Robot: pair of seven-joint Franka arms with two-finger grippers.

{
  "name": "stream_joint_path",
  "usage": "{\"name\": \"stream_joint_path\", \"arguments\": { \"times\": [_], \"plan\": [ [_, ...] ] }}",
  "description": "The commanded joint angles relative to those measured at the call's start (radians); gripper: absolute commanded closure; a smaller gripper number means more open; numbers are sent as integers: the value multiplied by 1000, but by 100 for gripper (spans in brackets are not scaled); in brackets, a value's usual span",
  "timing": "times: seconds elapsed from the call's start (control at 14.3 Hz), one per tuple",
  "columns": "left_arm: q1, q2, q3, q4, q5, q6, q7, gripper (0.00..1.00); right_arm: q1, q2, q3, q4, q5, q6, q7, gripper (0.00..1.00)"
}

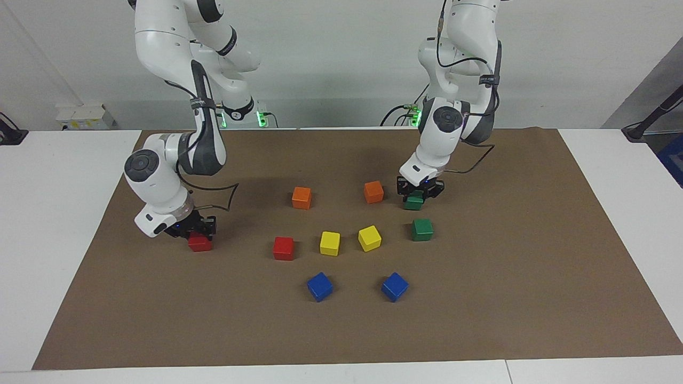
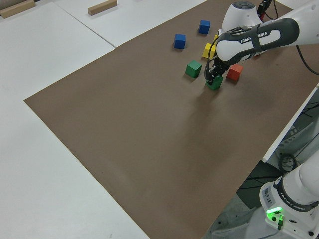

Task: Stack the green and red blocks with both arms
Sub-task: 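Move green outward with the left gripper while the right gripper sets red down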

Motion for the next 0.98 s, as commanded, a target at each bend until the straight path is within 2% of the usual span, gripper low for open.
{"name": "stream_joint_path", "arguments": {
  "times": [0.0, 0.14, 0.28, 0.42, 0.49, 0.56, 0.7, 0.91],
  "plan": [
    [77, -48, 5, 173, 12, -254, 1, 100, -18, 4, 12, -8, -8, 20, -9, 0],
    [137, -94, 6, 218, 12, -353, 32, 100, -15, -10, 12, 4, -8, -2, -10, 0],
    [228, -161, 8, 209, 12, -411, 152, 100, -10, -51, 12, 13, -8, -47, -10, 0],
    [345, -189, 8, 208, 12, -466, 321, 100, 5, -85, 12, 77, -8, -152, -7, 0],
    [406, -191, 8, 203, 12, -468, 399, 100, 13, -82, 18, 149, -8, -232, 2, 0],
    [460, -200, 8, 183, 12, -456, 468, 100, 34, -71, 18, 226, -8, -303, 29, 0],
    [543, -214, 8, 127, 12, -398, 558, 100, 88, -53, 18, 311, -8, -363, 119, 0],
    [606, -215, 13, -2, 15, -229, 598, 100, 220, -33, 18, 342, -10, -337, 357, 0]
  ]
}}
